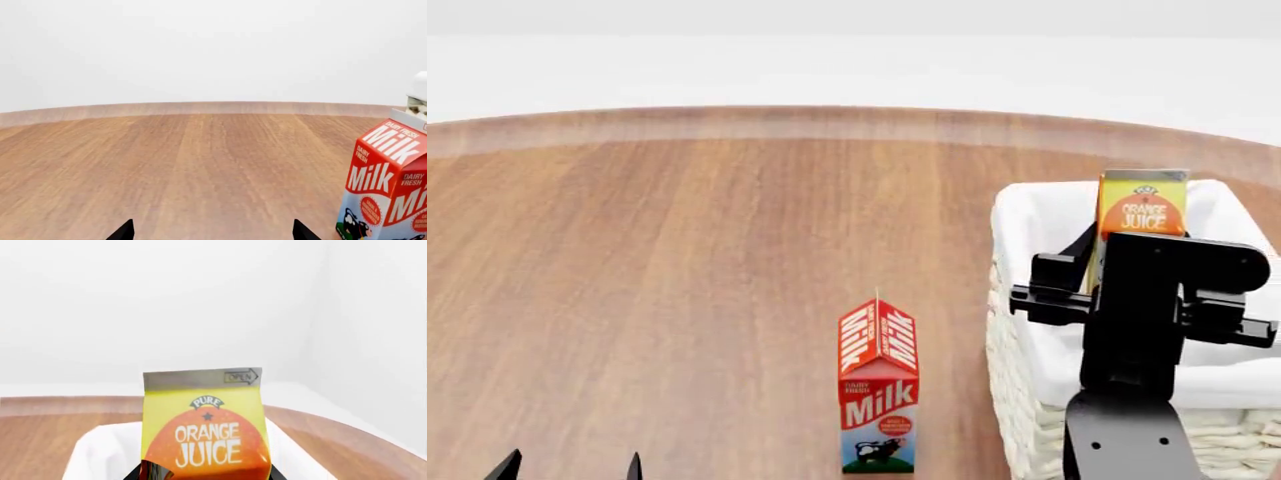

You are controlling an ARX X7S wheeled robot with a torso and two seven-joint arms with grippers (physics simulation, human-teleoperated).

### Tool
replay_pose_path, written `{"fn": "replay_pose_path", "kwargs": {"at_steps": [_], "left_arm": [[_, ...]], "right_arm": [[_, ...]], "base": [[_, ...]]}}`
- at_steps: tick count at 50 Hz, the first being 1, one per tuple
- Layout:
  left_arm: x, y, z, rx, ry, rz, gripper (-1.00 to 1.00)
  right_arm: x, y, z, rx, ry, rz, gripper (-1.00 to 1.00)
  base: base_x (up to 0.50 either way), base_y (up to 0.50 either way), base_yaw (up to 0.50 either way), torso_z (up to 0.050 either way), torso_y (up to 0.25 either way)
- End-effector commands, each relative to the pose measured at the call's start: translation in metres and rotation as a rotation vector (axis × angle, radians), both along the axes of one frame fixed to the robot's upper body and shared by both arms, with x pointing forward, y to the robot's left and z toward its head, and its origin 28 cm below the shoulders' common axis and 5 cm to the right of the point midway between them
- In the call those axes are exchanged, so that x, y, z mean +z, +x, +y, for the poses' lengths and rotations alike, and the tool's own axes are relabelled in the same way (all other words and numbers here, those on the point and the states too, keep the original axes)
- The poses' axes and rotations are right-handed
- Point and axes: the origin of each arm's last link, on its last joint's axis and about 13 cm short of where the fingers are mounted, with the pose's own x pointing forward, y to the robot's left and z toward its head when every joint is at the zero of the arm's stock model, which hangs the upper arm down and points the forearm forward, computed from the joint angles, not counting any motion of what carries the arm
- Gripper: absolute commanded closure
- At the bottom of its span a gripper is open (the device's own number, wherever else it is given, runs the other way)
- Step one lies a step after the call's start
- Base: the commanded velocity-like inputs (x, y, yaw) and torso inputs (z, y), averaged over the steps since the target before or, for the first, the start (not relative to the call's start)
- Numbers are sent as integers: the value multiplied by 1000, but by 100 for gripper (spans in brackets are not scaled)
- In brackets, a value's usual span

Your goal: Pick up the orange juice, and put it in the basket.

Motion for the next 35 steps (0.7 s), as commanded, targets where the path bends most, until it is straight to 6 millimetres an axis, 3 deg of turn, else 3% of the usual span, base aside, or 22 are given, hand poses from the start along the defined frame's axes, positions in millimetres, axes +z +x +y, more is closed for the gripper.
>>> {"fn": "replay_pose_path", "kwargs": {"at_steps": [1, 16, 17, 35], "left_arm": [[0, 0, 0, 0, 0, 0, -100], [0, 0, 0, 0, 0, 0, -100], [0, 0, 0, 0, 0, 0, -100], [0, 0, 0, 0, 0, 0, -100]], "right_arm": [[3, 8, -1, -1, -52, -14, 100], [-3, 13, -2, -14, -52, 1, 100], [-2, 13, -2, -21, -52, 0, -100], [7, 12, 2, 2, -63, -14, -100]], "base": [[0, 0, 0, 0, 0], [0, 0, 0, 0, 1], [0, 0, 0, 0, 0], [0, 0, 0, 0, 0]]}}
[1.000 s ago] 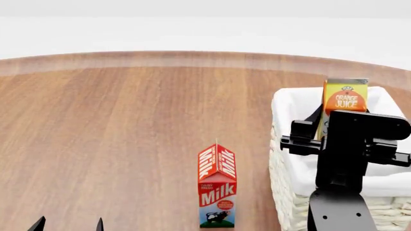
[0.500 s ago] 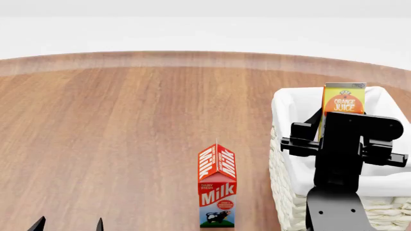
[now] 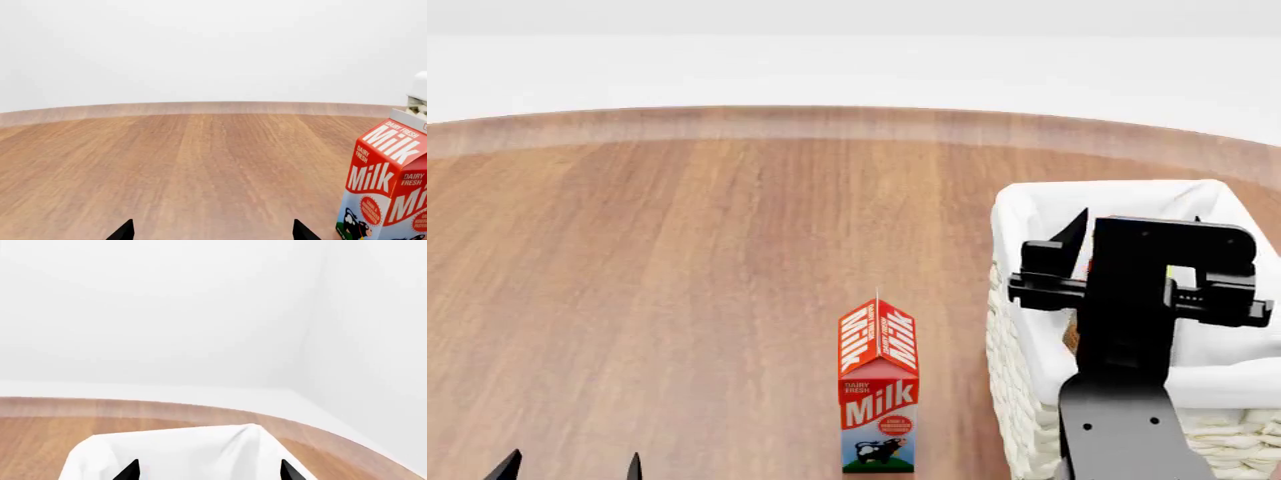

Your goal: Pick up the orange juice, and put it in the basket.

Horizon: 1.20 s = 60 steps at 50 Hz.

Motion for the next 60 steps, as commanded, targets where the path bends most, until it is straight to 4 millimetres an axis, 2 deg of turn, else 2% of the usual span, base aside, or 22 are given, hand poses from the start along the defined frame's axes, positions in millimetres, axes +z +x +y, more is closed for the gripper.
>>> {"fn": "replay_pose_path", "kwargs": {"at_steps": [1, 17, 30, 60], "left_arm": [[0, 0, 0, 0, 0, 0, -100], [0, 0, 0, 0, 0, 0, -100], [0, 0, 0, 0, 0, 0, -100], [0, 0, 0, 0, 0, 0, -100]], "right_arm": [[4, 1, 2, 12, -15, -10, -100], [21, -9, 2, 46, 10, -76, -100], [49, -23, 6, 106, -9, -165, -100], [75, -61, 17, 210, -21, -272, -100]], "base": [[0, 0, 0, 0, 0], [0, 0, 0, 0, 0], [0, 0, 0, 0, 1], [0, 0, 0, 0, 0]]}}
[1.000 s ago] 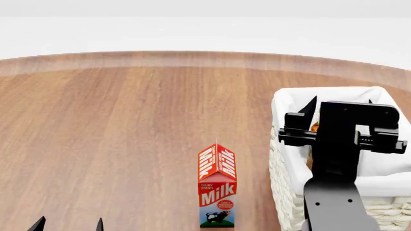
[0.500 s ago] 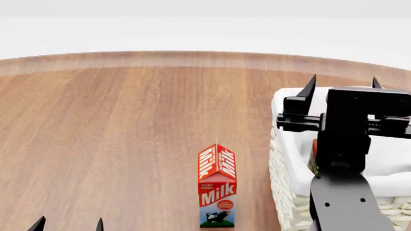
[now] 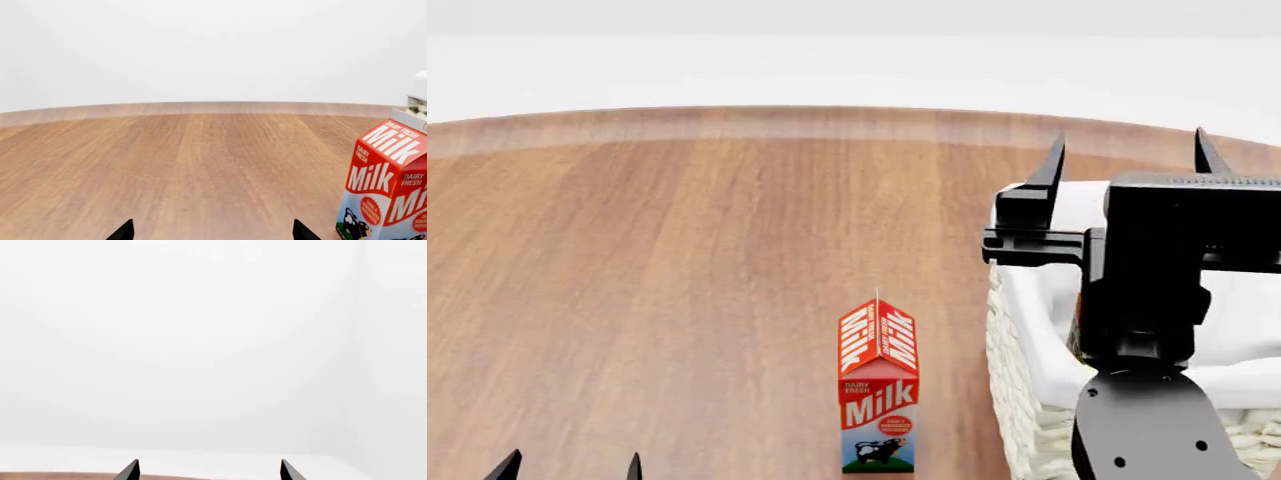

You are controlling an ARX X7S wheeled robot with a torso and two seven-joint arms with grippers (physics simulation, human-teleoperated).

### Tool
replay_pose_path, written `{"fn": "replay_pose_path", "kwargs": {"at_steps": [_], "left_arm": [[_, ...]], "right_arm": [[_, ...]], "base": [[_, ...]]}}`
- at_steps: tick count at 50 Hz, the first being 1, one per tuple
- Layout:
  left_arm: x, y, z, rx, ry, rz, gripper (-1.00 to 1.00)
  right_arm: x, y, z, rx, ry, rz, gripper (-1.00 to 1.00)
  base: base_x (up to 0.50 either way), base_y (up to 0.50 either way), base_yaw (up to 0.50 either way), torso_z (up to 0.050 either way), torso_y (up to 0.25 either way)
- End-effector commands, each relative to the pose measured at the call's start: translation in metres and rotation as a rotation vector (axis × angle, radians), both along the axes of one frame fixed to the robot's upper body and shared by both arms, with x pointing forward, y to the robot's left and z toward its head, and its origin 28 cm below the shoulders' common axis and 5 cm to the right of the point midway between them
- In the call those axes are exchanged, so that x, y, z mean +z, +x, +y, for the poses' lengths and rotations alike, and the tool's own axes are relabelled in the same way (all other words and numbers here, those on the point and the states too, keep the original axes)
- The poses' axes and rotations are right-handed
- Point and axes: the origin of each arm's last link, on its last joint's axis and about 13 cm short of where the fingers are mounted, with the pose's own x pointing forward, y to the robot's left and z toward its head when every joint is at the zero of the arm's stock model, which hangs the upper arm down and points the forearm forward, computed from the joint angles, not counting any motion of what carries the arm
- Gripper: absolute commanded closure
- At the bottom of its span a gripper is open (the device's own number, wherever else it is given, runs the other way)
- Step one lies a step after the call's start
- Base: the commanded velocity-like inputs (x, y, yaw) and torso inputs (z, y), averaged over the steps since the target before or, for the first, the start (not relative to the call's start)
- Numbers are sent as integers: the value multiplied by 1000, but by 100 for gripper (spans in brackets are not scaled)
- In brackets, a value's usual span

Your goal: Pick up the orange juice, and put it in the basket.

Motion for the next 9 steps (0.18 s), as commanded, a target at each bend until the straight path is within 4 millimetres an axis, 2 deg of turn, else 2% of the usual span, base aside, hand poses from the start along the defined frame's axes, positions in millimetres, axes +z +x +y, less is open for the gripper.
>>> {"fn": "replay_pose_path", "kwargs": {"at_steps": [1, 9], "left_arm": [[0, 0, 0, 0, 0, 0, -100], [0, 0, 0, 0, 0, 0, -100]], "right_arm": [[9, -15, 5, 42, -6, -39, -100], [15, -23, 6, 57, -12, -57, -100]], "base": [[0, 0, 0, 0, 0], [0, 0, 0, 0, 0]]}}
